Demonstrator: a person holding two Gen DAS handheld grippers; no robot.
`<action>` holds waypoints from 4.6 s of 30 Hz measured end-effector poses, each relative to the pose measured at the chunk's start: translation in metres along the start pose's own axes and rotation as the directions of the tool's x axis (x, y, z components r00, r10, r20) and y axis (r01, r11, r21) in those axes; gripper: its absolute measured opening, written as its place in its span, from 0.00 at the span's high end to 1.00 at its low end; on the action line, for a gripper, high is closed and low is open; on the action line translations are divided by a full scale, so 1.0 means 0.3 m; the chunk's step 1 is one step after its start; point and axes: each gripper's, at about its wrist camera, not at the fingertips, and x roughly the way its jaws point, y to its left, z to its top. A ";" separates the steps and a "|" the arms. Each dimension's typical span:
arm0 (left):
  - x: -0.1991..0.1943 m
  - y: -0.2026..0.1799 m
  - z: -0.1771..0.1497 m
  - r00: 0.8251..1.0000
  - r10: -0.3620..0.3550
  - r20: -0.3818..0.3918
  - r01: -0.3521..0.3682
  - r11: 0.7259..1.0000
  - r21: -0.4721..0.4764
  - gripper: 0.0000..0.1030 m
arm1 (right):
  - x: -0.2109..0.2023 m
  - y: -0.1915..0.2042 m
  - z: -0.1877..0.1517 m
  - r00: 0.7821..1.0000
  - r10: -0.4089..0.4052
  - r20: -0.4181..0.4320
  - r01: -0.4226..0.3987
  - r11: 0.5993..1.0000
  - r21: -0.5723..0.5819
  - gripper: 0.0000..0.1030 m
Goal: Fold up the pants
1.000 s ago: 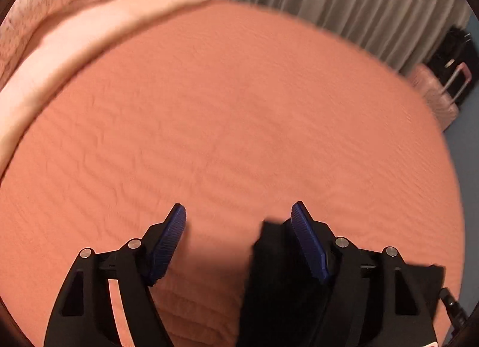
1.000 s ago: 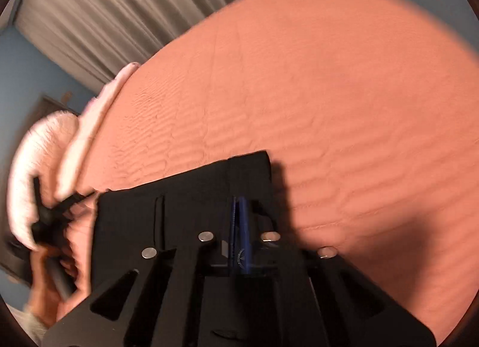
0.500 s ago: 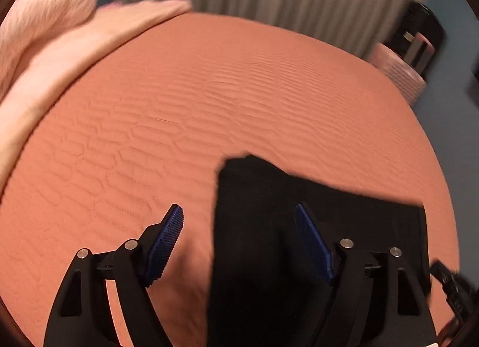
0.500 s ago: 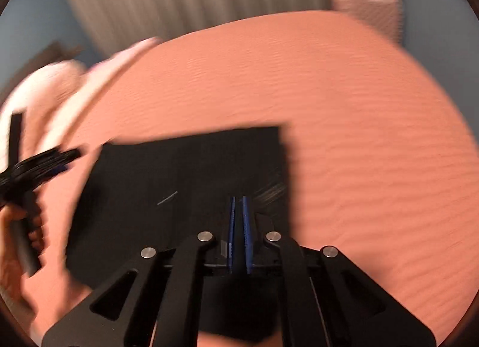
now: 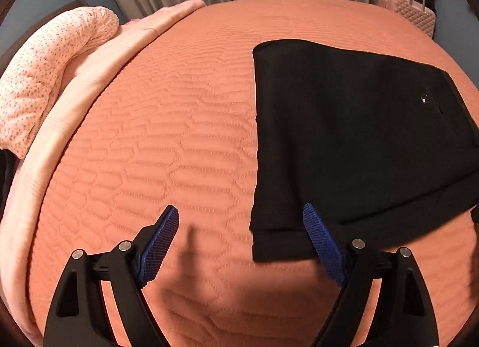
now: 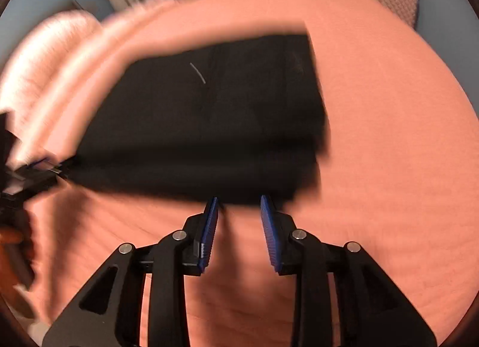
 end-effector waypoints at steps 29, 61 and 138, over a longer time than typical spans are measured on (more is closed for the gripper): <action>-0.009 -0.083 0.186 0.990 0.138 -0.042 -0.135 0.989 0.068 0.16 | -0.161 0.040 0.368 0.980 -0.150 0.129 0.152 0.988 -0.011 0.05; -0.007 -0.089 0.232 0.985 -0.141 -0.100 0.143 0.989 0.021 0.92 | -0.140 0.119 0.288 0.995 0.096 -0.001 -0.095 0.988 0.119 0.82; -0.970 -0.221 -0.177 0.989 -0.087 0.123 0.085 0.996 0.025 0.18 | -0.998 0.349 -0.351 0.865 -0.341 0.369 0.370 0.929 -0.008 0.04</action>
